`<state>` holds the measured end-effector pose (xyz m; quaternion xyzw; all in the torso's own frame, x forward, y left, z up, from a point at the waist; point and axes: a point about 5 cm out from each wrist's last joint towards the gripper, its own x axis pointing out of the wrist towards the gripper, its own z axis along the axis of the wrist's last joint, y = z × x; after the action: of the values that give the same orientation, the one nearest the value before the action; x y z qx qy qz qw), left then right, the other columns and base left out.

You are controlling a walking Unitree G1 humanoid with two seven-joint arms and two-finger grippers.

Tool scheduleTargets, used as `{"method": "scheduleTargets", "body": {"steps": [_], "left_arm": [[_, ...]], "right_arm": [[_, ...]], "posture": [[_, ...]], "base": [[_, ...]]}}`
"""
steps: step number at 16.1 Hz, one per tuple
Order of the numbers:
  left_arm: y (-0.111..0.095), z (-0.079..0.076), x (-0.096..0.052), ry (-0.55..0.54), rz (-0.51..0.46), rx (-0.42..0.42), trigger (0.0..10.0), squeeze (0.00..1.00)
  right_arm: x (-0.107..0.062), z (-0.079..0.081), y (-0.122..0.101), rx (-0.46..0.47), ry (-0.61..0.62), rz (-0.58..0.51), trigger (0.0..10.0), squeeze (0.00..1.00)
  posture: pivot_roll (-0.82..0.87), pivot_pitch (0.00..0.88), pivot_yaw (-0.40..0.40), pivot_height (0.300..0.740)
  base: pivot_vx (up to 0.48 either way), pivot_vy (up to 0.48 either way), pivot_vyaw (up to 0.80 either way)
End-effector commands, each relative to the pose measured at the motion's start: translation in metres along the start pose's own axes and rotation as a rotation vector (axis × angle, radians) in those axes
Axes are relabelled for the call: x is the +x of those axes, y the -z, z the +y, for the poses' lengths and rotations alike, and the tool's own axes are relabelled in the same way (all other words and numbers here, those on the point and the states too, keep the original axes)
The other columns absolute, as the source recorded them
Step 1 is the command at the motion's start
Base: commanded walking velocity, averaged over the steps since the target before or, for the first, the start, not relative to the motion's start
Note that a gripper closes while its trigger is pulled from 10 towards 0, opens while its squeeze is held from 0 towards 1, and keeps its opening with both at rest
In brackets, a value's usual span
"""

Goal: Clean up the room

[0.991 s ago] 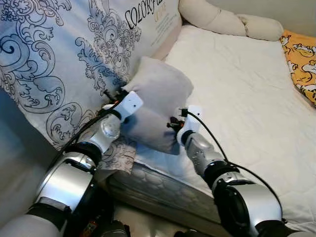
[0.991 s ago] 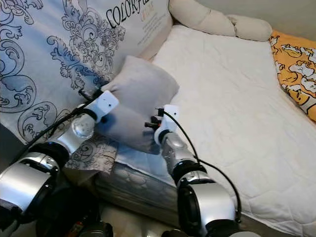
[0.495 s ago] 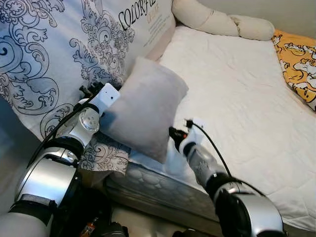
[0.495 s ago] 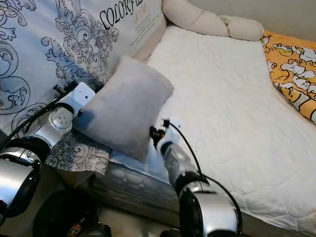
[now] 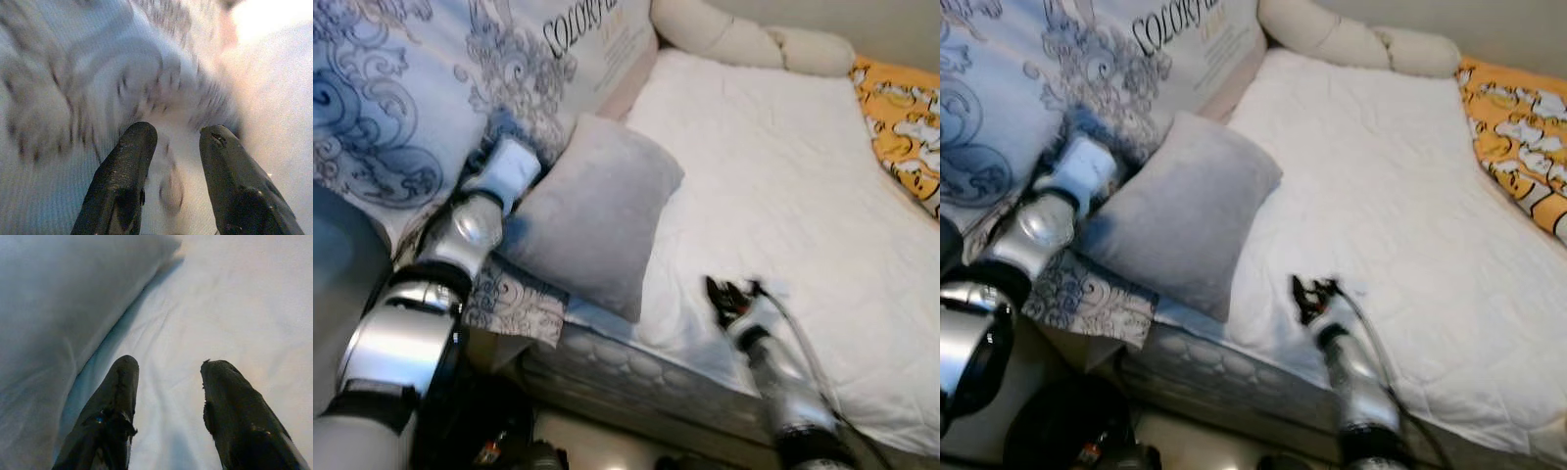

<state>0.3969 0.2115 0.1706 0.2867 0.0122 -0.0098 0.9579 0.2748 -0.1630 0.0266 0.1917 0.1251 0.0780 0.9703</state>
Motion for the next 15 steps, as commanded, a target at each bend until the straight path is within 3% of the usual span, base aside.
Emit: {"method": "scheduleTargets", "body": {"steps": [1,2,3,4,5,6,7,9,11,15], "left_arm": [[-0.010,-0.008,0.003,0.105,-0.032,-0.184,10.0,0.00],[-0.011,-0.028,0.000,0.194,-0.060,-0.295,10.0,0.00],[-0.011,-0.032,-0.001,0.214,-0.068,-0.322,10.0,0.00],[-0.008,-0.047,-0.008,0.244,-0.053,-0.422,10.0,0.00],[-0.004,-0.064,-0.022,0.272,-0.058,-0.507,10.0,0.00],[-0.003,-0.070,-0.033,0.281,-0.071,-0.492,10.0,0.00],[-0.002,-0.082,-0.057,0.299,-0.093,-0.494,10.0,0.00],[-0.001,-0.082,-0.074,0.300,-0.098,-0.506,10.0,0.00],[-0.003,-0.079,-0.094,0.289,-0.081,-0.459,10.0,0.00],[0.004,-0.071,-0.109,0.179,-0.023,-0.387,10.0,0.00]], "right_arm": [[0.000,0.005,-0.018,-0.064,-0.033,-0.045,10.0,0.00],[-0.007,0.007,-0.031,-0.134,-0.056,-0.068,10.0,0.00],[-0.009,0.008,-0.034,-0.151,-0.062,-0.073,10.0,0.00],[-0.015,0.012,-0.049,-0.202,-0.076,-0.104,10.0,0.00],[-0.022,0.018,-0.064,-0.242,-0.081,-0.133,10.0,0.00],[-0.025,0.019,-0.070,-0.245,-0.077,-0.145,10.0,0.00],[-0.033,0.022,-0.079,-0.255,-0.067,-0.149,10.0,0.00],[-0.042,0.025,-0.082,-0.253,-0.060,-0.131,10.0,0.00],[-0.050,0.027,-0.076,-0.256,-0.045,-0.086,10.0,0.00],[-0.054,0.027,-0.062,-0.250,-0.009,-0.002,10.0,0.00]], "posture": [[0.00,0.000,-0.035,0.740],[0.00,0.000,-0.033,0.740],[0.00,0.000,-0.033,0.740],[-0.01,0.000,-0.028,0.740],[-0.01,0.000,-0.029,0.740],[-0.01,0.000,-0.030,0.740],[-0.01,0.000,-0.032,0.740],[0.00,0.000,-0.036,0.740],[0.01,0.000,-0.040,0.740],[0.01,0.000,-0.025,0.740]], "base": [[0.000,0.000,0.00],[0.000,0.000,0.00],[0.000,0.000,0.00],[0.000,0.000,0.00],[0.000,0.000,0.00],[0.000,0.000,0.00],[0.000,0.000,0.00],[0.000,-0.480,0.00],[0.000,-0.480,0.00],[0.000,-0.480,0.00]]}}
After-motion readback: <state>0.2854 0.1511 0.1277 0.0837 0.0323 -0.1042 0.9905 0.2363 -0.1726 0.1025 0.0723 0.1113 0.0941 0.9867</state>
